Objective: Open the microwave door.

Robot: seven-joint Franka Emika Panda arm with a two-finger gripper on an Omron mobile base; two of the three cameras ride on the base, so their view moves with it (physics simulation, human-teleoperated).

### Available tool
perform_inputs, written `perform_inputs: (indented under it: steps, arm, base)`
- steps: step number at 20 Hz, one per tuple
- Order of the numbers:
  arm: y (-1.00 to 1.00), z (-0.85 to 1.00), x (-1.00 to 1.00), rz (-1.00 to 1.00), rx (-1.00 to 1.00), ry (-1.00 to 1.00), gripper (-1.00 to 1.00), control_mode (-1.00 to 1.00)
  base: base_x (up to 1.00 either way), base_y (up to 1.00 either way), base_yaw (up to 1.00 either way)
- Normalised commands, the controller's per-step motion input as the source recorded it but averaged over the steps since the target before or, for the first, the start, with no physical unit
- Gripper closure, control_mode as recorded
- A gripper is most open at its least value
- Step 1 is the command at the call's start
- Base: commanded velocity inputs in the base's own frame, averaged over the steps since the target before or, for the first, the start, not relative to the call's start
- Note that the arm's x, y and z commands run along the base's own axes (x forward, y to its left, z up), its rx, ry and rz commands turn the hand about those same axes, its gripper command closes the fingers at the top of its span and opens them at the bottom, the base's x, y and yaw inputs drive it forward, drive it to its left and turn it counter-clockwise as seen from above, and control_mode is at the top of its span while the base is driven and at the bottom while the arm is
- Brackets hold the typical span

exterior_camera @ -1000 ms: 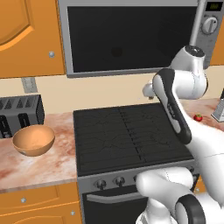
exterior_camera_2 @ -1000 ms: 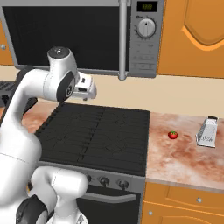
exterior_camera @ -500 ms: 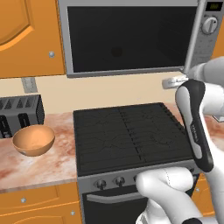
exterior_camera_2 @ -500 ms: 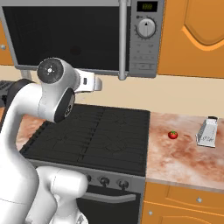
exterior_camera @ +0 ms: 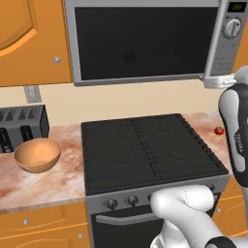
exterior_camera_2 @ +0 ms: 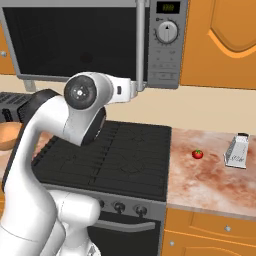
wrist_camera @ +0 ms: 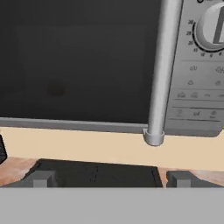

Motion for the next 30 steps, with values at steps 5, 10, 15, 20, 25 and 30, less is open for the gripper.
perform_inputs:
  steps: [5, 10, 15, 20, 25, 30]
  arm:
    - [-0.47, 0.27, 0.01, 0.00, 0.00, -0.03, -1.00, -1.00]
    - [-0.18, 0.24, 0.09, 0.00, 0.00, -0.08, -1.00, -1.00]
    - [-0.04, 0.20, 0.26, 0.00, 0.00, -0.01, -1.00, -1.00]
    - [-0.05, 0.07, 0.55, 0.00, 0.00, 0.00, -1.00, -1.00]
    - [-0.31, 0.00, 0.56, 0.00, 0.00, -0.04, -1.00, -1.00]
    - [-0.20, 0.00, 0.54, 0.00, 0.00, -0.09, -1.00, -1.00]
  base:
    - [0.00, 0.00, 0.00]
    - [0.00, 0.00, 0.00]
    - [0.00, 0.00, 0.00]
    - [0.00, 0.00, 0.00]
    - [0.00, 0.00, 0.00]
    - [0.00, 0.00, 0.00]
